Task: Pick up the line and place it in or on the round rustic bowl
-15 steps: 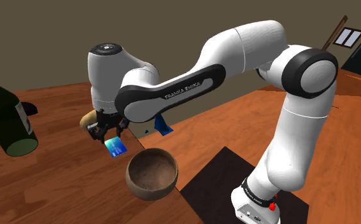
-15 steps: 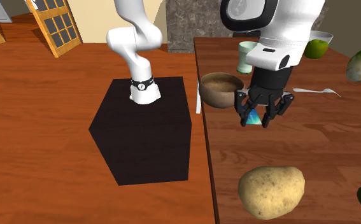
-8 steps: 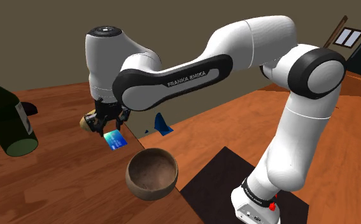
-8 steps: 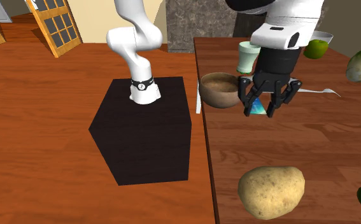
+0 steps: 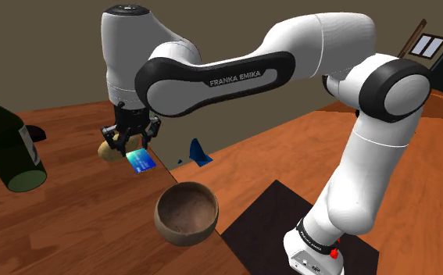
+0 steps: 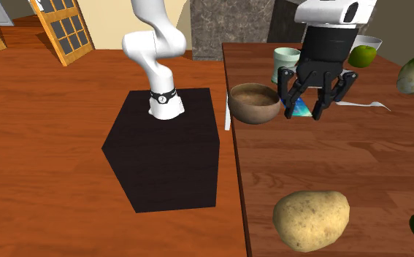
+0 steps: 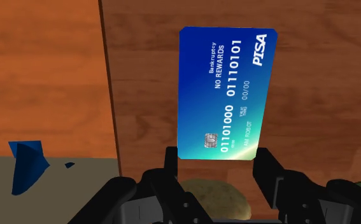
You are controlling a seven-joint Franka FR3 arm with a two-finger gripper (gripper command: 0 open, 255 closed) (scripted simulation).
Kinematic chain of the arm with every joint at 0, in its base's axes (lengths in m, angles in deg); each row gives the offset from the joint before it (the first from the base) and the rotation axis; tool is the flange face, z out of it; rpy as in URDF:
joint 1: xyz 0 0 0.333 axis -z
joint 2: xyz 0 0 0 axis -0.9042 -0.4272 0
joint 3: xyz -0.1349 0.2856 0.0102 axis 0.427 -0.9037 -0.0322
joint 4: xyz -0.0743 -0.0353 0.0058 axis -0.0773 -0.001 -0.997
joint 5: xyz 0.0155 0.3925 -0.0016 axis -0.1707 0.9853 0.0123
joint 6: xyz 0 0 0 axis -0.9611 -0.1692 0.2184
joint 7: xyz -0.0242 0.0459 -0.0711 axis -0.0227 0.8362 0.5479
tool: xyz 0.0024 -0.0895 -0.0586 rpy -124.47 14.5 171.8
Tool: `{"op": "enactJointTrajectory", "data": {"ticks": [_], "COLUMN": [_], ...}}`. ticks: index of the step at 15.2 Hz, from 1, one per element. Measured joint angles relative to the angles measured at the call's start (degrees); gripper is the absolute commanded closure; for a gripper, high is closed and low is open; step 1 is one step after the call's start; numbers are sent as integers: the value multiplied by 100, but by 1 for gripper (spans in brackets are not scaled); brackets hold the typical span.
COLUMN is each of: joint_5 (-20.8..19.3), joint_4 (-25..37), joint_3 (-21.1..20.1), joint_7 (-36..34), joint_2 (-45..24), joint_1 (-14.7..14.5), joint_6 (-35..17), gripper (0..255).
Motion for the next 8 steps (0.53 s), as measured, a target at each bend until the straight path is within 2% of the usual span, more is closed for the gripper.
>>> {"op": "enactJointTrajectory", "data": {"ticks": [3, 8], "joint_5": [34, 588], "joint_4": [165, -769], "joint_3": [-11, -109], "joint_7": [40, 142], "joint_2": [34, 1017], "joint_1": [-3, 95], "joint_6": [189, 61], "gripper": [255, 255]}}
